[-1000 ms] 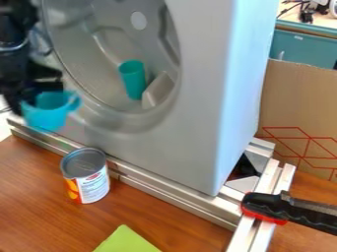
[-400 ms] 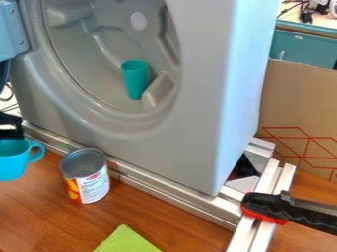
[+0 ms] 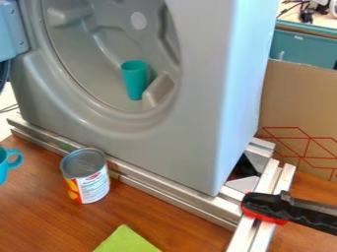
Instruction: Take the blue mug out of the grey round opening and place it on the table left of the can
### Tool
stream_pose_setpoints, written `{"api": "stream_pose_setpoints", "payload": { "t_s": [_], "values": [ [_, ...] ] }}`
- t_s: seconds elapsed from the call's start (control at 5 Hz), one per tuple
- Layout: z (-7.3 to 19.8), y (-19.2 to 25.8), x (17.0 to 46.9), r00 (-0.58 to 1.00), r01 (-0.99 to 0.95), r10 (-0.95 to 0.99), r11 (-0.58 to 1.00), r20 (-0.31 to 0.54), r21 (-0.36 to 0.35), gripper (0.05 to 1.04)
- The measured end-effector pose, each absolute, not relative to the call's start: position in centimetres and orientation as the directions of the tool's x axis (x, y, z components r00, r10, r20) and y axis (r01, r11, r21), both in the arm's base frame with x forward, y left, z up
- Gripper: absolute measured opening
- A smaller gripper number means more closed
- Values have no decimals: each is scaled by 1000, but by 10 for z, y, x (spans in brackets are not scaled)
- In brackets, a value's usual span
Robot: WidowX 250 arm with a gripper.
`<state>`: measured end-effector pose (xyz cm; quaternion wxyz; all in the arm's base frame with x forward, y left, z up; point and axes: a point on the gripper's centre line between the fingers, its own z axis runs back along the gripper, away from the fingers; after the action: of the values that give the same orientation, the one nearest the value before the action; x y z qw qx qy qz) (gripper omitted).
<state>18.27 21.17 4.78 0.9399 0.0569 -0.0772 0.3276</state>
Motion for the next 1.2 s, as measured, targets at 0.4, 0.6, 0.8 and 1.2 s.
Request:
{"api": "stream_pose_setpoints", "payload": {
  "t_s": [0.4, 0.6, 0.8, 1.2],
  "values": [
    [0, 220, 196, 746, -632, 639, 768, 188, -105, 108],
    [-13, 229, 209, 702, -690, 694, 718, 162, -86, 108],
    [-15, 230, 211, 703, -696, 695, 716, 153, -57, 108],
    [-21, 226, 211, 705, -703, 700, 711, 112, -20, 367]
  ]
}}
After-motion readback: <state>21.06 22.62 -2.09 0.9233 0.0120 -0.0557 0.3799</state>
